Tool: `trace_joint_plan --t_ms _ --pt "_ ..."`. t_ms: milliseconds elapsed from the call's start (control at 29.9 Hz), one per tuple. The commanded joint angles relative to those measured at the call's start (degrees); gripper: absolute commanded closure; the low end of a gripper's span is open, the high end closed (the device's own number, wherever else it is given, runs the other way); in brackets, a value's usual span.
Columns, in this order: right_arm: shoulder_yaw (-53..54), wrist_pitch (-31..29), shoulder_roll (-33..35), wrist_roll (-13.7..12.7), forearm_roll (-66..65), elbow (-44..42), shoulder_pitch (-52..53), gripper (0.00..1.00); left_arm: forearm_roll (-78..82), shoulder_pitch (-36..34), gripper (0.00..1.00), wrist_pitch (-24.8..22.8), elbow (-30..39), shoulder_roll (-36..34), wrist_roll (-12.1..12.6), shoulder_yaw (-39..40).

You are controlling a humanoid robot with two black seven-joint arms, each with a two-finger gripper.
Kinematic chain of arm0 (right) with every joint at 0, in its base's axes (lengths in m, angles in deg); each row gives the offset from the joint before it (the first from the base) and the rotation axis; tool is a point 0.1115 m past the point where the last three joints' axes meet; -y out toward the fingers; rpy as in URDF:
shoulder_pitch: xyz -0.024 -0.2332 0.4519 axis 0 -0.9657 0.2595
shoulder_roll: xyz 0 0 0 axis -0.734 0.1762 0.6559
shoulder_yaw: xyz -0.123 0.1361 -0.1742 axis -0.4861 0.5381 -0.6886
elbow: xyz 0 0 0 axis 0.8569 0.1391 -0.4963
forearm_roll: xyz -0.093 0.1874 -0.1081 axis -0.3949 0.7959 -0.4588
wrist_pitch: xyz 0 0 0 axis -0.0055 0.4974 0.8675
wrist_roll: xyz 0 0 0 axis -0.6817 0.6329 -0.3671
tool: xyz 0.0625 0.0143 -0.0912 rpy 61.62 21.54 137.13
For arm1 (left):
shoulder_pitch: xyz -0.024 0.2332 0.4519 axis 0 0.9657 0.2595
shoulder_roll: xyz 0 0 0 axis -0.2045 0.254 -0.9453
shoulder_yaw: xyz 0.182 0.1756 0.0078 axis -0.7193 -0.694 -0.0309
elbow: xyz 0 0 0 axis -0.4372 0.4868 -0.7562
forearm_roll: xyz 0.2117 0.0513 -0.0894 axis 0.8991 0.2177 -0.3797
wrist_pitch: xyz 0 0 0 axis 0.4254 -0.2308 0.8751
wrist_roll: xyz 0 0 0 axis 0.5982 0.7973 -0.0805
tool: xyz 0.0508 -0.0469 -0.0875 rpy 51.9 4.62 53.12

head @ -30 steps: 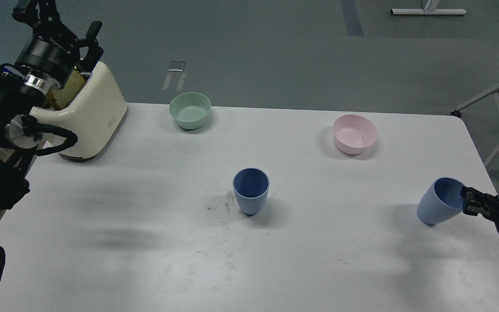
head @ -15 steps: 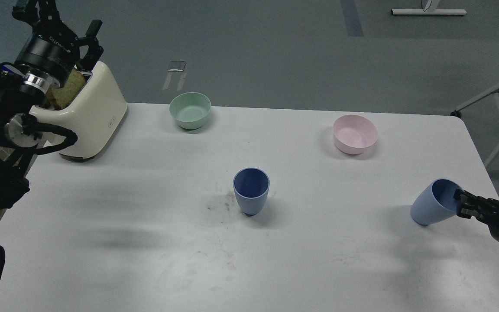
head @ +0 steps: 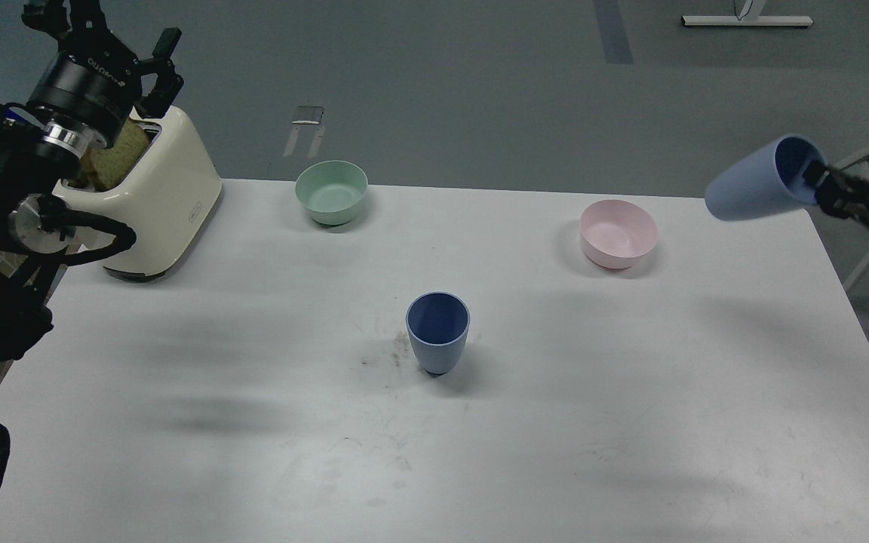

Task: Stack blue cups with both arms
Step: 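Lift the blue cup with the right gripper toward the centered cup, then lower the held cup into the centered blue cup and release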

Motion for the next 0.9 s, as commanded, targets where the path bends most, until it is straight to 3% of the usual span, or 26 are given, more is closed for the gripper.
trace_joint_plan --t_ms 0,267,535,702,869 --pt "-3.57 0.00 -0.84 -0.36 3.28 0.41 9.18 1.00 0.09 0.07 0.03 0.00 0.00 -0.06 0.03 -0.51" --pt "-26.05 0.00 -7.17 -0.36 3.37 0.33 26.58 1.00 0.09 -0.10 0.03 -0.35 0.09 -0.06 0.03 -0.87" --pt "-43.31 0.00 -13.07 -0.62 2.67 -0.02 34.25 1.00 0.09 -0.19 0.03 -0.36 0.53 -0.15 0.03 -0.87" --pt "-51.21 0.00 -13.42 -5.89 2.40 0.86 35.56 1.00 0.00 -0.10 0.03 -0.36 0.53 -0.15 -0.06 -0.87" --pt "-53.60 0.00 -13.33 -6.07 1.96 0.68 36.01 1.00 0.01 -0.19 0.03 -0.36 0.53 -0.06 -0.06 -0.87"
